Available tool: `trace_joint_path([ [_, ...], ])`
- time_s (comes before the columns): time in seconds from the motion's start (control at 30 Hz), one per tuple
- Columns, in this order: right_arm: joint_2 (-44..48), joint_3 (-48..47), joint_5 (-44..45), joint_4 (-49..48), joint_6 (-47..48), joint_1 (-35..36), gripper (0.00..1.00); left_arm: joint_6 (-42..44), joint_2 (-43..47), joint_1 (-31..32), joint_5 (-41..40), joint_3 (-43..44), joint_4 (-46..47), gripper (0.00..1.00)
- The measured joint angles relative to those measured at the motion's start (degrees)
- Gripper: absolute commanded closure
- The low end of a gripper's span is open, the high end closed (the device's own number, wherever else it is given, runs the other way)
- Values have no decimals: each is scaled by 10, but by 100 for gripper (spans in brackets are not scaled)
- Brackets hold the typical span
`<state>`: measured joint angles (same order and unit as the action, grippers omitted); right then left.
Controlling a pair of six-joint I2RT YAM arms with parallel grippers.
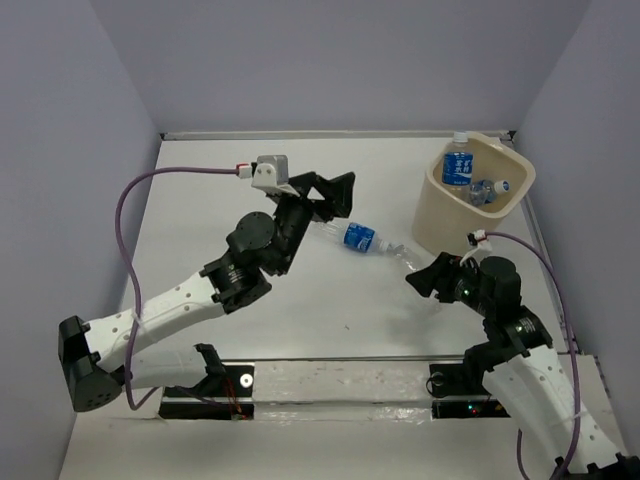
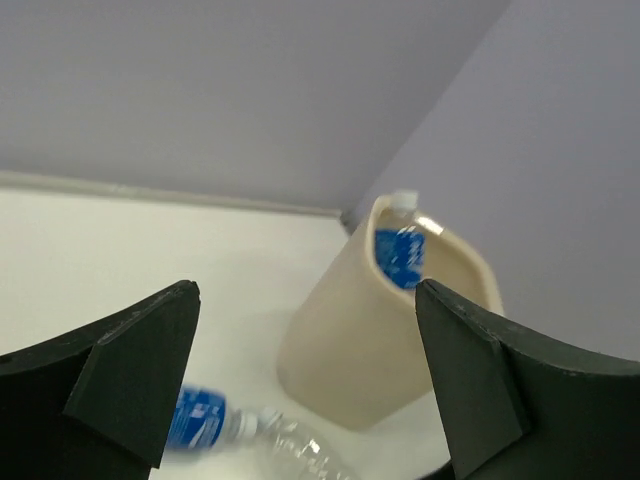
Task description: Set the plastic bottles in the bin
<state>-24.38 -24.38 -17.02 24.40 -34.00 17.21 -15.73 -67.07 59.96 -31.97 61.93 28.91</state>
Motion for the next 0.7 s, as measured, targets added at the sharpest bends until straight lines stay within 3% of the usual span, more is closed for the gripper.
trace_joint_path([
  [0.1, -30, 0, 5, -16, 6, 0, 13, -90, 43, -8, -13, -91, -60, 1],
  [0.3, -102, 0, 43, -46, 17, 41, 8, -225, 36, -35, 15, -249, -167, 1],
  [0.53, -216, -26, 182, -56, 37, 178, 6, -319, 14, -103, 69, -271, -165, 1],
  [0.7, -288, -80, 298, -49, 54, 246, 5, -350, 12, -118, 99, -307, -115, 1],
])
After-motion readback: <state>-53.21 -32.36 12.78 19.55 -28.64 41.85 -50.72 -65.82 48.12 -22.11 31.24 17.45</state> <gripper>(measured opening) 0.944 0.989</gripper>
